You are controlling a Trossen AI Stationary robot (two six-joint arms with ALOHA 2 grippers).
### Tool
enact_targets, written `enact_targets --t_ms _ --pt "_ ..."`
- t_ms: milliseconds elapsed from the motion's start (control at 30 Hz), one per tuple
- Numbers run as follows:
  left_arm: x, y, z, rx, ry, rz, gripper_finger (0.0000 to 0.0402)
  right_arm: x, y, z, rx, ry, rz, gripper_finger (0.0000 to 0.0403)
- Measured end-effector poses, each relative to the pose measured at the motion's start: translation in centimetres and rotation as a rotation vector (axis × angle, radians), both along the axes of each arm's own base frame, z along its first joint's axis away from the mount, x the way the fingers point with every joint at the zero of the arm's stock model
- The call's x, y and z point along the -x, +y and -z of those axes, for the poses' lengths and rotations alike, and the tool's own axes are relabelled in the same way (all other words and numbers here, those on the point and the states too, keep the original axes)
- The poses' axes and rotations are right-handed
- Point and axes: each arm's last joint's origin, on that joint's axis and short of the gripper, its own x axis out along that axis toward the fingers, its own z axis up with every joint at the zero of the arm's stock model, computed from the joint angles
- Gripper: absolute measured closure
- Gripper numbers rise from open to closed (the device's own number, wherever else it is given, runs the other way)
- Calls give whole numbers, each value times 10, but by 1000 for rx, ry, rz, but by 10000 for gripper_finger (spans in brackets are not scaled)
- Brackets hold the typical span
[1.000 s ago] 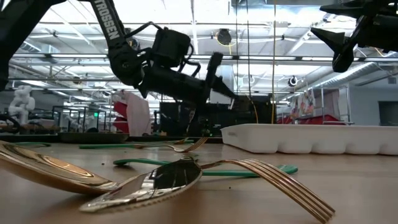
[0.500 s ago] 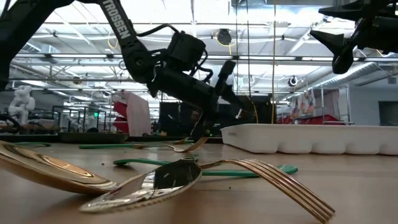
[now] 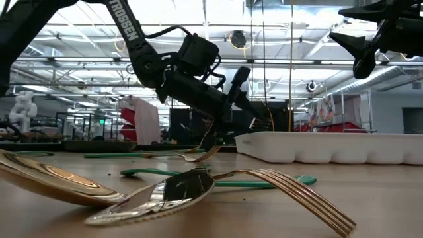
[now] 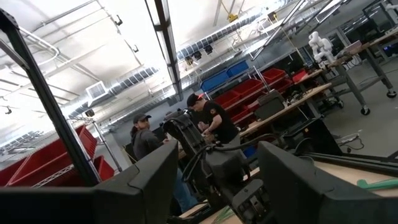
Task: Sort silverware
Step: Put the green fork into the white silverware organizer, then put the green spoon into the white silverware organizer
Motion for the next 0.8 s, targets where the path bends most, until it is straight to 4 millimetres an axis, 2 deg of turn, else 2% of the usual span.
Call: enact_targets --t_ms 133,600,700,800 --pt "0 0 -1 -1 -2 -1 215 0 0 0 0 0 0 188" --pt "0 5 -4 2 -41 14 207 0 0 0 2 1 1 188" --pt "-2 10 -17 -2 -159 56 206 0 0 0 3 1 1 188" --pt "-1 16 -50 -61 -342 112 206 0 0 0 3 0 1 188"
